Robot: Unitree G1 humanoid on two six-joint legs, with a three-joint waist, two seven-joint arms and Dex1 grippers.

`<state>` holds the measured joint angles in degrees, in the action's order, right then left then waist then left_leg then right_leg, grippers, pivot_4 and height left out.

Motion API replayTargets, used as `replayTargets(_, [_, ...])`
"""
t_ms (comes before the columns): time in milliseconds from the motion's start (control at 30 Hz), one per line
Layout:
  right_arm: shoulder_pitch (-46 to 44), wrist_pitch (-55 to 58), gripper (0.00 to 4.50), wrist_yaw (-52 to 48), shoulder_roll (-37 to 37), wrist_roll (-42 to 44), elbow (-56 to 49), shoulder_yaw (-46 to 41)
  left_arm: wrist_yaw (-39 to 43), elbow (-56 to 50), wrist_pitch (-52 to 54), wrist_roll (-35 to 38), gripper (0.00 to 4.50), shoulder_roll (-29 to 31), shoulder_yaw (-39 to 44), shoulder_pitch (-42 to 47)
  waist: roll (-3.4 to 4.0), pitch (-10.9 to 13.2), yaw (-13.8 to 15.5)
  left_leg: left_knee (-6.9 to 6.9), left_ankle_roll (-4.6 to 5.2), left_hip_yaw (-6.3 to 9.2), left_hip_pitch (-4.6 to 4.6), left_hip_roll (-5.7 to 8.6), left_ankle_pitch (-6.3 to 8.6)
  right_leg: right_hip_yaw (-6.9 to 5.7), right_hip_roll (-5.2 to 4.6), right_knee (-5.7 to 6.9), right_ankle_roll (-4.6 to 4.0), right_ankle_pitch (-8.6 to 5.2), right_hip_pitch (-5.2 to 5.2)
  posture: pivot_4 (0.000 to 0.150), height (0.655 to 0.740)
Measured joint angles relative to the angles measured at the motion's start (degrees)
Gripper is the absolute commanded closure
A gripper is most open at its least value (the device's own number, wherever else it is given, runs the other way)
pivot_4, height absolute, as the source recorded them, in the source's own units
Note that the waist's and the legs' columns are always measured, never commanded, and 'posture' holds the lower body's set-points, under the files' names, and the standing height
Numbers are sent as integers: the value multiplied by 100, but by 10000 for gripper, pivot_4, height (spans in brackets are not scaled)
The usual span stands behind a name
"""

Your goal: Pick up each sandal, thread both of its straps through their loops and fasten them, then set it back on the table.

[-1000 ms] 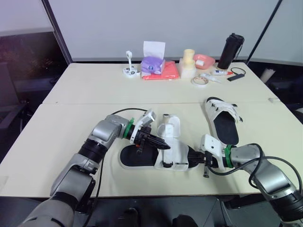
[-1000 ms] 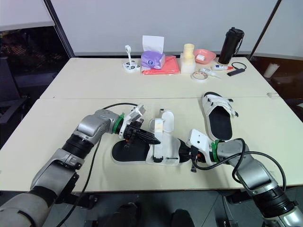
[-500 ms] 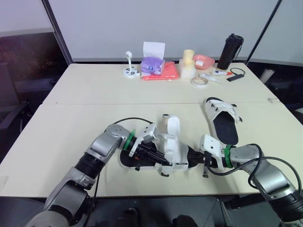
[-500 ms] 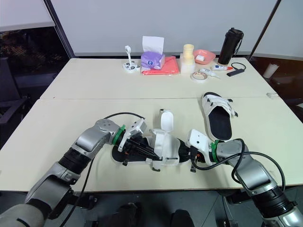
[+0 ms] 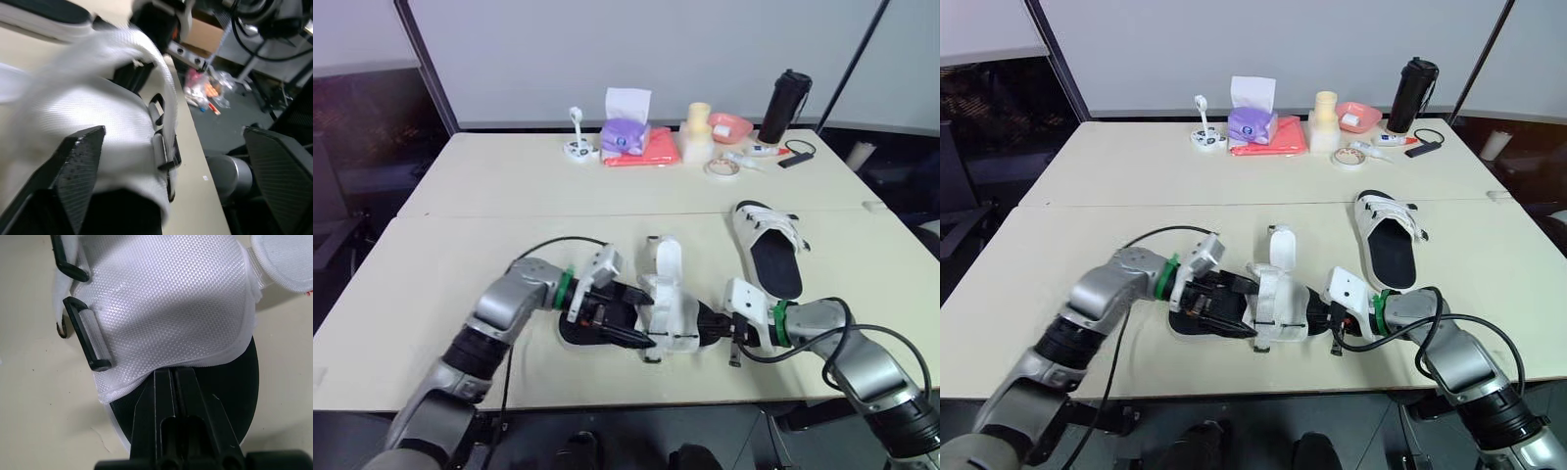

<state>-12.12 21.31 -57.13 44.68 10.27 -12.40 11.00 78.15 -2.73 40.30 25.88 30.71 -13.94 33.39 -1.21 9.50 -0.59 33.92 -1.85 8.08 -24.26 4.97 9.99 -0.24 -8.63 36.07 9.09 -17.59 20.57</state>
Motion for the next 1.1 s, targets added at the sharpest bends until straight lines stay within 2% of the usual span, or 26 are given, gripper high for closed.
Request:
replayTargets(233, [-112, -88, 45000, -59, -26, -11, 151, 56, -64, -582, 0, 122, 1099, 551, 136, -1085, 0, 1, -15, 0, -13, -1, 2, -5, 8, 4, 0, -1, -25, -9, 12, 1500, 7400])
replayTargets(367, [-167, -110, 45000, -122, -26, -44, 223, 66, -238, -732, -199, 128, 1099, 500, 155, -1566, -1, -2, 1, 1, -14, -1, 6, -8, 9, 4, -2, -3, -30, -9, 10, 1500, 7400])
replayTargets(667, [-253, -127, 45000, -197, -34, -56, 327, 119, -714, -744, -690, -112, 1099, 95, -109, -1700, 4, -29, 4, 1, -15, -5, 9, -8, 9, 7, -5, -8, -33, -10, 7, 1500, 7400])
replayTargets(1100, [-230, -126, 45000, -213, -13, -58, 324, 117, -805, -738, -694, -139, 1099, 145, -233, -1569, 21, -60, 11, -1, -15, -6, 6, -6, 10, 7, -6, -17, -32, -10, 6, 1500, 7400])
